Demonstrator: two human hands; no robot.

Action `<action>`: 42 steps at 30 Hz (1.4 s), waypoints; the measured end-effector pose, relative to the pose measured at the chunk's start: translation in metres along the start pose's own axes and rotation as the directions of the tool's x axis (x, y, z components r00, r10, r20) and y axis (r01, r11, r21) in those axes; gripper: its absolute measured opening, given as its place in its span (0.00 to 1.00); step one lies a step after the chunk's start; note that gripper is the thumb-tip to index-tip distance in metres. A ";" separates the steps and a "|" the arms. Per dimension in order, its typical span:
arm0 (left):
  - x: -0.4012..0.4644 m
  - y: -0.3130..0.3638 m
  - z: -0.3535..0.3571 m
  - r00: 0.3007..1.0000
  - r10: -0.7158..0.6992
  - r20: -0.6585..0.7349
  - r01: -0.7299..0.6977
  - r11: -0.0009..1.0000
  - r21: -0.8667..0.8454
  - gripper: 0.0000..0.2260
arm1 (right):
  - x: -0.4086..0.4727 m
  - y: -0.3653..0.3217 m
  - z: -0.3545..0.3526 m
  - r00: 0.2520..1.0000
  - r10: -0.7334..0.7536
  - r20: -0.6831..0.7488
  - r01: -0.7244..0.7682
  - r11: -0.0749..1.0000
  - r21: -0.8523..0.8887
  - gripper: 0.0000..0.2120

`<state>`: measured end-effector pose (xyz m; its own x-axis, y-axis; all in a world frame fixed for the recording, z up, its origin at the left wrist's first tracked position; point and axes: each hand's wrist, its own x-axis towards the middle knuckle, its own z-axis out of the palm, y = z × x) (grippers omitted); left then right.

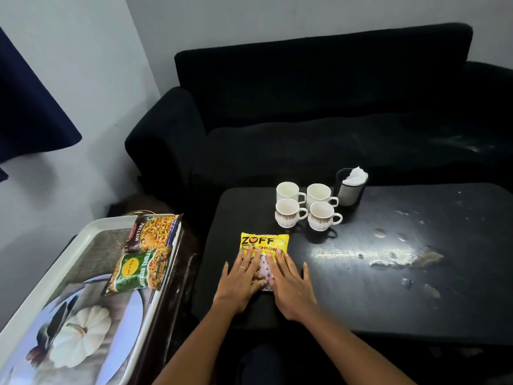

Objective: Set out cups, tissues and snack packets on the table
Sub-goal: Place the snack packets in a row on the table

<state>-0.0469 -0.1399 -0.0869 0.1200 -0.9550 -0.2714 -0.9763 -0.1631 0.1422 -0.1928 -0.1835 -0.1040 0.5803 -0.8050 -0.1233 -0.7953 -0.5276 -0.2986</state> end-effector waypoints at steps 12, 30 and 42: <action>0.000 0.002 -0.025 0.998 -0.044 -0.040 0.049 0.987 0.152 0.33 | 0.004 0.000 -0.015 0.999 0.028 -0.044 -0.028 1.000 -0.008 0.30; -0.162 -0.075 -0.076 0.841 -0.493 -0.223 0.232 0.702 -0.673 0.21 | -0.025 -0.095 -0.071 0.929 -0.256 -0.267 0.292 0.951 0.103 0.18; -0.174 -0.098 -0.068 0.751 -0.660 0.028 0.533 0.580 -0.616 0.28 | -0.007 -0.187 -0.065 0.893 -0.436 -0.115 0.443 0.895 0.048 0.25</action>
<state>0.0405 0.0253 0.0114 0.7293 -0.6025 -0.3243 -0.3915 -0.7561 0.5245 -0.0593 -0.0964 0.0140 0.8443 -0.5202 0.1287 -0.4466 -0.8159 -0.3672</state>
